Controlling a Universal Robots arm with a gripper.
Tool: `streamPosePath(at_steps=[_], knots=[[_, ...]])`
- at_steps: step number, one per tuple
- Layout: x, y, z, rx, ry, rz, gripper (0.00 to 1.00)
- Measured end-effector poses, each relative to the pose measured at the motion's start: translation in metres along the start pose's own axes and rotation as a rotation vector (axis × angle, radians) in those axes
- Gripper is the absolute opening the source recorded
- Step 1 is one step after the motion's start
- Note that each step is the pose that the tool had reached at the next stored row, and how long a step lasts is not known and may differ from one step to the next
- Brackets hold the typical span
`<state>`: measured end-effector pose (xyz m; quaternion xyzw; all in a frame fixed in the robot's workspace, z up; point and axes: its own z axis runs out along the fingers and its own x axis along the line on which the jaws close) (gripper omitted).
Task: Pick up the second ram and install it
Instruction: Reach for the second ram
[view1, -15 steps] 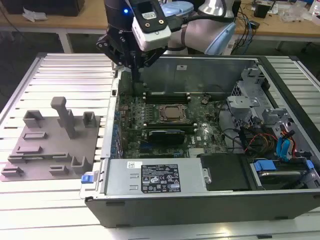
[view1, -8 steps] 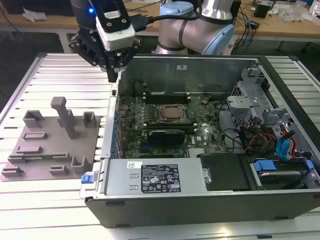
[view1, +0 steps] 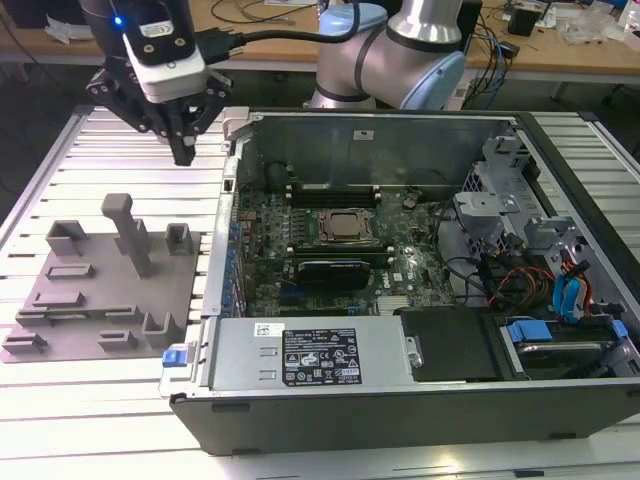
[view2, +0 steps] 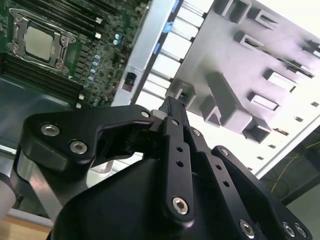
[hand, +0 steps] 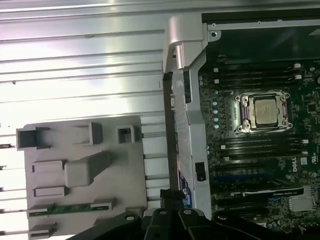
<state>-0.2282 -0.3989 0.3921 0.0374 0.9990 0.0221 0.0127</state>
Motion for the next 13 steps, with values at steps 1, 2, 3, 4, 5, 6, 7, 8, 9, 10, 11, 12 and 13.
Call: streamPosePath(at_steps=[1, 2, 3, 4, 5, 6, 7, 8, 9, 10, 11, 12, 13], knots=[[0.0023, -0.0002, 0.0000, 0.0000, -0.0001, 0.000, 0.08], [0.0044, -0.0003, 0.0000, -0.0001, -0.0001, 0.000, 0.08], [0.0097, -0.0007, 0.0000, 0.0000, 0.0000, 0.000, 0.08], [0.0136, -0.0010, -0.0001, 0.0000, 0.0000, 0.000, 0.08], [0.0235, -0.0017, -0.0002, 0.0000, 0.0000, 0.000, 0.08], [0.0295, -0.0022, -0.0003, 0.0000, -0.0001, 0.000, 0.08], [0.0347, -0.0026, -0.0003, 0.0000, -0.0001, 0.000, 0.08], [0.0392, -0.0029, -0.0003, 0.0000, -0.0001, 0.000, 0.08], [0.0417, -0.0031, -0.0004, 0.0000, 0.0000, 0.000, 0.08], [0.0440, -0.0033, -0.0004, 0.0000, -0.0001, 0.000, 0.08], [0.0478, -0.0036, -0.0004, 0.0000, -0.0001, 0.000, 0.08], [0.0510, -0.0038, -0.0004, 0.0000, -0.0001, 0.000, 0.08], [0.0543, -0.0040, -0.0003, 0.0000, -0.0001, 0.000, 0.08]])
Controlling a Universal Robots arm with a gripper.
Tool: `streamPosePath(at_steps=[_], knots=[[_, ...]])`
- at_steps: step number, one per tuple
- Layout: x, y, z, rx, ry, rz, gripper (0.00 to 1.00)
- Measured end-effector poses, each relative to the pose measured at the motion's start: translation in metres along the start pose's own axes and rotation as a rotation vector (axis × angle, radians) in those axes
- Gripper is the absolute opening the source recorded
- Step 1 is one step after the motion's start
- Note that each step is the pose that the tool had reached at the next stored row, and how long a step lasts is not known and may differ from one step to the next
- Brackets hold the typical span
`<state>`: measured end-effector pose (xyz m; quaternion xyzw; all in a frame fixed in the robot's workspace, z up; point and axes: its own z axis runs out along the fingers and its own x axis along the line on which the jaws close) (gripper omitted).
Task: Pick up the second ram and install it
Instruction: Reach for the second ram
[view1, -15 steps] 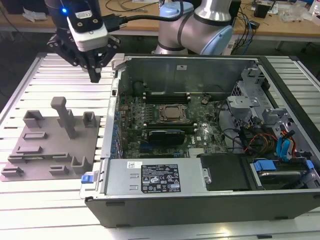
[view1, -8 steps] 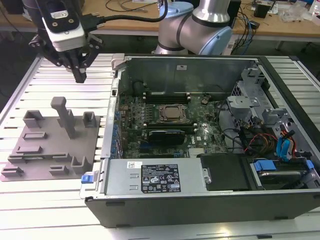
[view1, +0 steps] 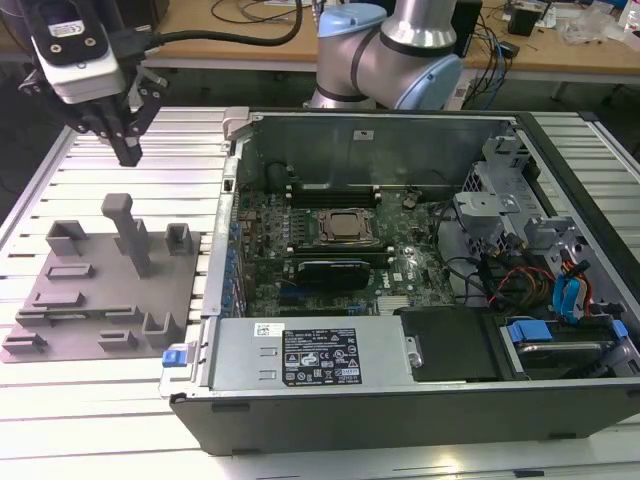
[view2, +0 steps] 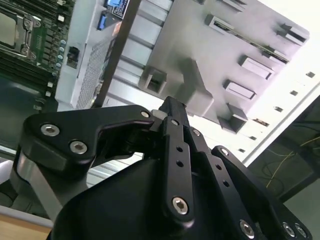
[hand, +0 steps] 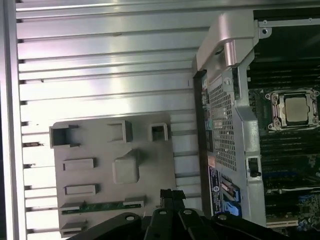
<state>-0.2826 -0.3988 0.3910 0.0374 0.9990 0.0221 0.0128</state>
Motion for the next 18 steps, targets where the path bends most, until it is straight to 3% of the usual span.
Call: streamPosePath(at_steps=[6, 9, 13, 18], knots=[[0.0355, -0.0027, 0.0000, 0.0001, 0.0000, 0.000, 0.08], [0.0494, -0.0038, 0.0002, 0.0000, 0.0000, 0.000, 0.08], [0.0570, -0.0078, 0.0004, 0.0001, 0.0000, 0.000, 0.08], [0.0713, -0.0243, 0.0004, 0.0009, -0.0001, 0.000, 0.08]])
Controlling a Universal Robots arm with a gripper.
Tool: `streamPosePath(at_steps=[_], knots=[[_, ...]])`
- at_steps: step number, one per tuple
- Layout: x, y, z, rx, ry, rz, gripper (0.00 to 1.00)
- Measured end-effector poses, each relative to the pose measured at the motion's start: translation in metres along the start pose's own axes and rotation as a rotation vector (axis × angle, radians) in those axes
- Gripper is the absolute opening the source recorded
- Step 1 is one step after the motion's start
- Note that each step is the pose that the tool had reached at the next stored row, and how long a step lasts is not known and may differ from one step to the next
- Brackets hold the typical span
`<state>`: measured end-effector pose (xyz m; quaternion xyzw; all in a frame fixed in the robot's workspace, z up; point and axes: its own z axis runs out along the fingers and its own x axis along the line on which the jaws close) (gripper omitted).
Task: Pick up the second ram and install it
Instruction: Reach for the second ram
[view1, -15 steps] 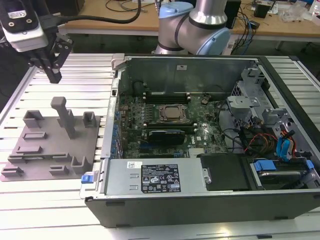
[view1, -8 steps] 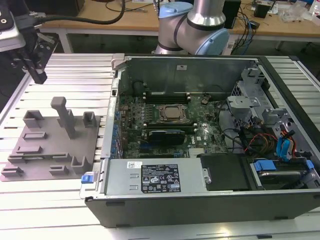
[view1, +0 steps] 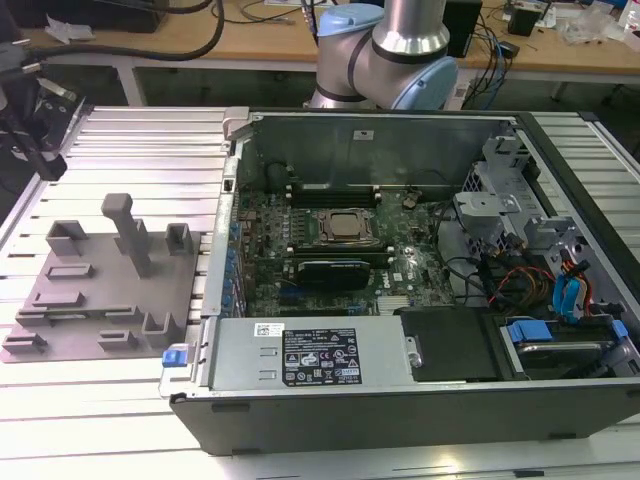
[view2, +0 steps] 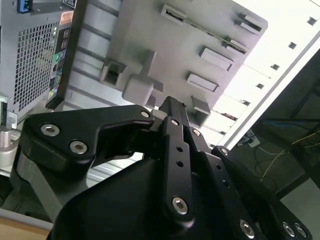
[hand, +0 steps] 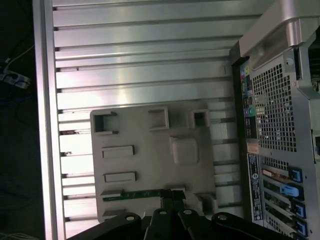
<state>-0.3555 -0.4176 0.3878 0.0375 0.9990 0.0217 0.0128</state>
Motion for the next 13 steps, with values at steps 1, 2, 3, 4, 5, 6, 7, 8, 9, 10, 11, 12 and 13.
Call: streamPosePath(at_steps=[1, 2, 3, 4, 5, 6, 7, 8, 9, 10, 11, 12, 13], knots=[[0.0038, -0.0012, 0.0001, 0.0000, 0.0001, 0.000, 0.08], [0.0081, -0.0024, 0.0002, 0.0000, 0.0000, 0.000, 0.08], [0.0107, -0.0032, 0.0003, 0.0000, 0.0000, 0.000, 0.08], [0.0185, -0.0050, 0.0005, 0.0000, 0.0001, 0.000, 0.08], [0.0254, -0.0063, 0.0008, 0.0000, 0.0000, 0.000, 0.08], [0.0302, -0.0071, 0.0010, -0.0001, 0.0000, 0.000, 0.08], [0.0353, -0.0079, 0.0012, 0.0000, 0.0000, 0.000, 0.08], [0.0406, -0.0090, 0.0015, 0.0000, 0.0001, 0.000, 0.08], [0.0439, -0.0098, 0.0017, -0.0001, 0.0000, 0.000, 0.08], [0.0470, -0.0107, 0.0019, 0.0000, 0.0001, 0.000, 0.08], [0.0491, -0.0116, 0.0021, 0.0000, 0.0001, 0.000, 0.08], [0.0490, -0.0116, 0.0021, -0.0001, 0.0001, 0.000, 0.08], [0.0490, -0.0116, 0.0021, -0.0001, 0.0000, 0.000, 0.08]])
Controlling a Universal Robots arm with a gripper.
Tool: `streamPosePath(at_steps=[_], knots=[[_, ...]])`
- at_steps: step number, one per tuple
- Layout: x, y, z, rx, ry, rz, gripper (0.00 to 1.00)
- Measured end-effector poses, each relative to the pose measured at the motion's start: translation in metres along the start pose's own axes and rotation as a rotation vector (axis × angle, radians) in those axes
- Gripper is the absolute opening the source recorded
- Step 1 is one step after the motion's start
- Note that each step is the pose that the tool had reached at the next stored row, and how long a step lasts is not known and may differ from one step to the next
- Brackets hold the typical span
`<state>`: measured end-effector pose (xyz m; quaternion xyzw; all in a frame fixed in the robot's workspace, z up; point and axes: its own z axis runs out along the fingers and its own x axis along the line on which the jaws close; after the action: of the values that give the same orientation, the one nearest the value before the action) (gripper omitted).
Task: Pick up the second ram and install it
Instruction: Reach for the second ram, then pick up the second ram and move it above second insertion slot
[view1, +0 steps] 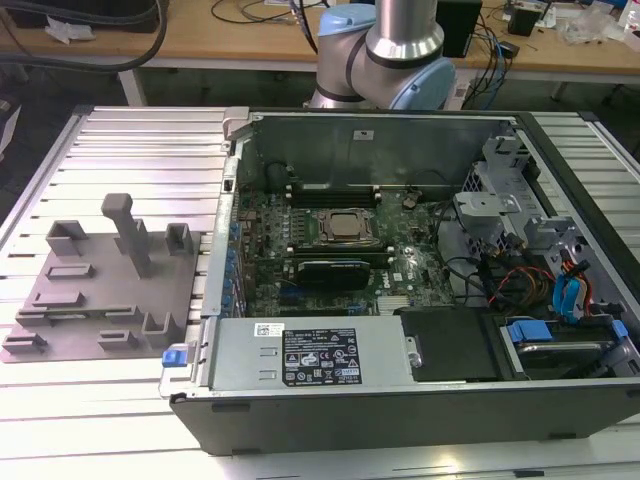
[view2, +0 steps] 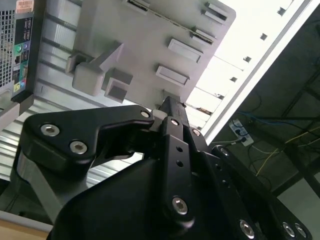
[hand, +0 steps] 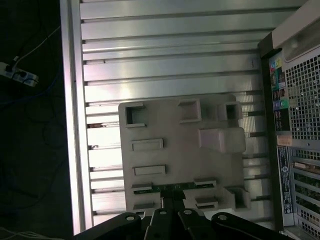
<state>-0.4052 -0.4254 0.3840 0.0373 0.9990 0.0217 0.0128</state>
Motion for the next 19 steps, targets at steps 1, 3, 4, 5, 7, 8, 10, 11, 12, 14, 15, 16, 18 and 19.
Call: streamPosePath(at_steps=[1, 3, 4, 5, 7, 8, 10, 11, 12, 14, 15, 16, 18, 19], knots=[[0.0000, 0.0000, 0.0000, 0.0000, 0.0000, 0.000, 0.08], [-0.0001, -0.0001, 0.0000, 0.0000, 0.0001, 0.000, 0.08], [-0.0003, 0.0000, 0.0000, 0.0001, 0.0000, 0.000, 0.08], [-0.0003, 0.0000, 0.0000, 0.0001, 0.0000, 0.000, 0.08], [-0.0004, 0.0000, 0.0000, 0.0001, 0.0000, 0.000, 0.08], [-0.0004, 0.0000, 0.0000, 0.0000, 0.0000, 0.000, 0.08], [-0.0004, 0.0000, 0.0000, 0.0001, 0.0000, 0.000, 0.08], [-0.0004, 0.0000, 0.0000, 0.0001, 0.0000, 0.000, 0.08], [-0.0004, 0.0000, 0.0000, 0.0001, 0.0001, 0.000, 0.08], [-0.0005, 0.0000, 0.0000, 0.0001, 0.0000, 0.000, 0.08], [-0.0005, 0.0000, 0.0000, -0.0001, 0.0003, -0.005, 0.08], [-0.0005, 0.0000, 0.0000, -0.0003, 0.0007, -0.015, 0.08], [-0.0005, 0.0000, 0.0000, -0.0017, 0.0033, -0.073, 0.08], [-0.0004, 0.0000, 0.0000, -0.0028, 0.0052, -0.116, 0.08]])
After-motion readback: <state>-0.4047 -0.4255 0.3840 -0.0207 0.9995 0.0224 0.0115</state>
